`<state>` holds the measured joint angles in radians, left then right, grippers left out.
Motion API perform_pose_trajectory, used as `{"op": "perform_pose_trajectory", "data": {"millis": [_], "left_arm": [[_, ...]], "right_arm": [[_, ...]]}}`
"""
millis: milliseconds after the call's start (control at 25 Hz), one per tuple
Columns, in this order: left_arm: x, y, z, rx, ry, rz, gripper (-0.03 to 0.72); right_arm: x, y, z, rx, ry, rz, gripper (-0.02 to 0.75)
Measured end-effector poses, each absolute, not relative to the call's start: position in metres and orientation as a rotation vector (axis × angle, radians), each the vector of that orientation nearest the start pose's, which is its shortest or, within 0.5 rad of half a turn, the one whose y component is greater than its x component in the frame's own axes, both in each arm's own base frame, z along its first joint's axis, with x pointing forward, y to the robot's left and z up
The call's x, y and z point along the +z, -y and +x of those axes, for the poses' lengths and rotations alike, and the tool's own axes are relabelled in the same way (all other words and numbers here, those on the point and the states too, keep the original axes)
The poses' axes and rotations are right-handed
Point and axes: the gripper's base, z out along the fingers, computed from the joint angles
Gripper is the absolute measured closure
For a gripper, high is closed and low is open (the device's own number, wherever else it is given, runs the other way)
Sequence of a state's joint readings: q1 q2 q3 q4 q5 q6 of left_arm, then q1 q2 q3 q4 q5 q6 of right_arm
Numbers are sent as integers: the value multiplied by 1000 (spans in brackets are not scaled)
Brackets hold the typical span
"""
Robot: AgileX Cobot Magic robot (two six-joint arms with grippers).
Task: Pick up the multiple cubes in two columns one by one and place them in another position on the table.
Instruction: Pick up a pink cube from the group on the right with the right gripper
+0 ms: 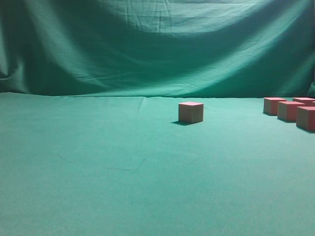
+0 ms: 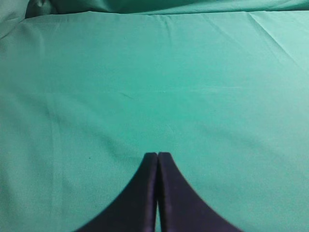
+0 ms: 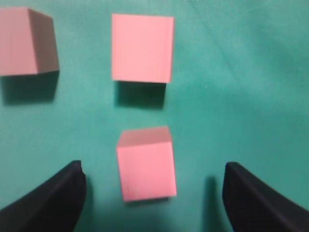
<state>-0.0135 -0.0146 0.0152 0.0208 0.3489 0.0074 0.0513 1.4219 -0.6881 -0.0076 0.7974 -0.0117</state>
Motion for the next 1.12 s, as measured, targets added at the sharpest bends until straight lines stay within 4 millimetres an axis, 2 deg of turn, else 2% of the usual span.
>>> {"op": "perform_pose_trajectory", "data": {"millis": [160,200,280,520,720,840,960,1040,1120], "left_arm": [[177,0,53,16,-1833,32,688],[177,0,53,16,-1833,32,688],[177,0,53,16,-1833,32,688],[177,0,53,16,-1833,32,688],[177,0,53,16,-1833,32,688],[177,0,53,16,-1833,32,688],[177,0,53,16,-1833,32,688],[177,0,53,16,-1833,32,688],[177,0,53,16,-1833,32,688]], "right_arm": [[172,-11,227,-5,-3037,-106,169],[170,-11,228,-5,-3040,-106,212],[166,-11,229,-6,-3052,-107,225],[162,-11,230,-5,-3065,-106,473],[163,-12,229,5,-3099,-97,468],[176,-16,232,68,-3156,-104,468],[199,-26,241,235,-3182,-184,468],[216,-36,249,384,-3144,-256,468],[239,-49,256,462,-3051,-381,468]]}}
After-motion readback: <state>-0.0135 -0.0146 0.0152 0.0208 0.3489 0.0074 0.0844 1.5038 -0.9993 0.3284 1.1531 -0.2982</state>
